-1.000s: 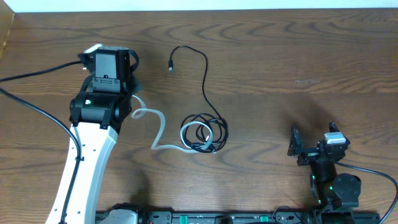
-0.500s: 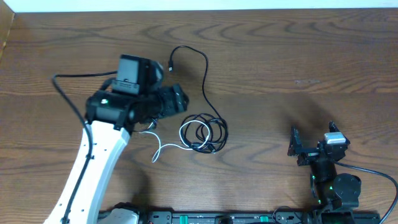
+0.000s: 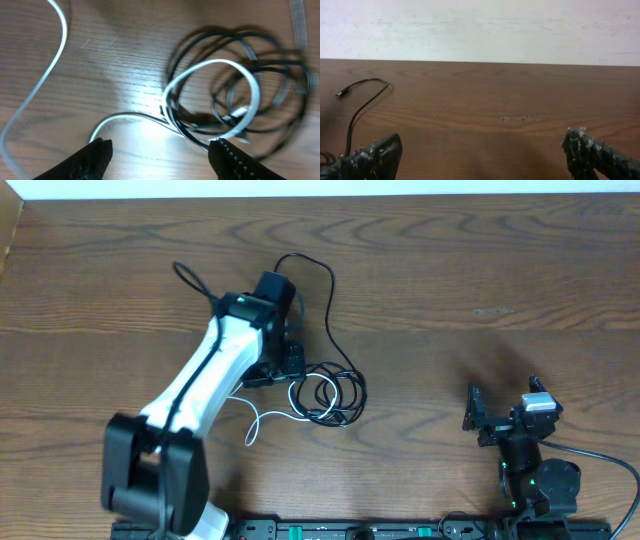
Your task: Untangle cables
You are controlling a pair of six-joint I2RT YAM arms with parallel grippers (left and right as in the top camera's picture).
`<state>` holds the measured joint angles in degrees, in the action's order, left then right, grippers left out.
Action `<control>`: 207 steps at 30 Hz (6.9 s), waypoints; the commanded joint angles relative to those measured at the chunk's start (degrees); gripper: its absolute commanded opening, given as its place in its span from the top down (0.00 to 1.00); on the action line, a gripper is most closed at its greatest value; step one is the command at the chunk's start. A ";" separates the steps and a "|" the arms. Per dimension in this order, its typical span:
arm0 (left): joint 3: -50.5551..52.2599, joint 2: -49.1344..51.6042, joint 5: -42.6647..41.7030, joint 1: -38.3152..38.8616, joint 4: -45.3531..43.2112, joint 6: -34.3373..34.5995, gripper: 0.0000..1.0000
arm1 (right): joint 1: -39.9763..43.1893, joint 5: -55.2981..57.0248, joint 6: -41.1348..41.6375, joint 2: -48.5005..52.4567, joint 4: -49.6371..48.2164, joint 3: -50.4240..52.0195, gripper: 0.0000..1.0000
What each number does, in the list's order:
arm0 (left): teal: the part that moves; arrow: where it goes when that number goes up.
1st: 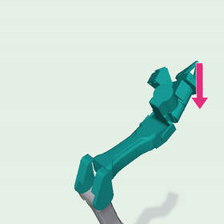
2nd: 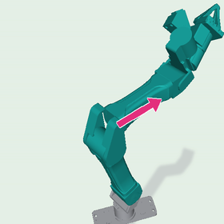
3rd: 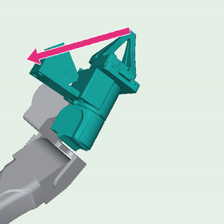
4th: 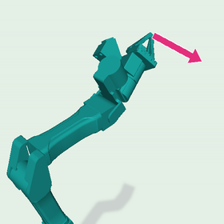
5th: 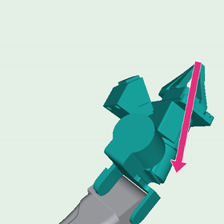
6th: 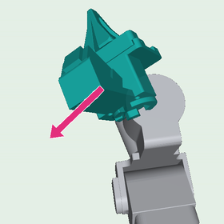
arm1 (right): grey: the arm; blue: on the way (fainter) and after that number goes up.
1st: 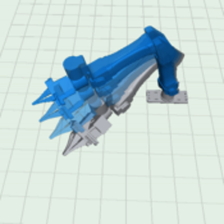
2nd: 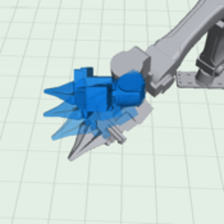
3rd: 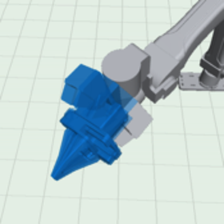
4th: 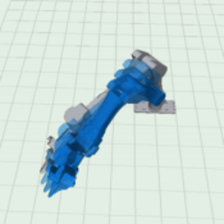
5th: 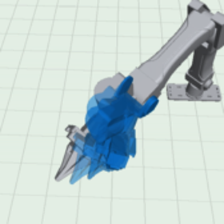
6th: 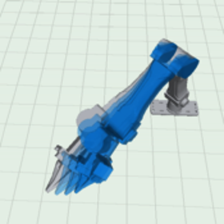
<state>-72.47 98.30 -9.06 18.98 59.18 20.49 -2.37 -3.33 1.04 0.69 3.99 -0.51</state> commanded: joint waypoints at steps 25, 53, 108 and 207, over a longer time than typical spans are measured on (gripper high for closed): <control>0.13 14.10 -4.57 0.07 -7.67 -5.68 0.78 | -0.24 0.13 0.59 -0.33 0.11 0.20 0.01; -7.37 -14.23 -9.84 0.07 1.01 -7.76 0.92 | -0.24 0.13 0.59 -0.33 0.11 0.20 0.01; -5.31 -10.97 -14.19 0.13 3.96 0.09 0.36 | -0.24 0.13 0.59 -0.33 0.09 0.20 0.01; -10.29 -9.79 -30.40 -0.07 -4.15 -16.22 0.93 | -0.24 0.13 0.59 -0.33 0.11 0.20 0.01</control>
<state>-79.70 96.12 -29.93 18.98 56.97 0.45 -2.37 -3.33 1.04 0.69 3.99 -0.51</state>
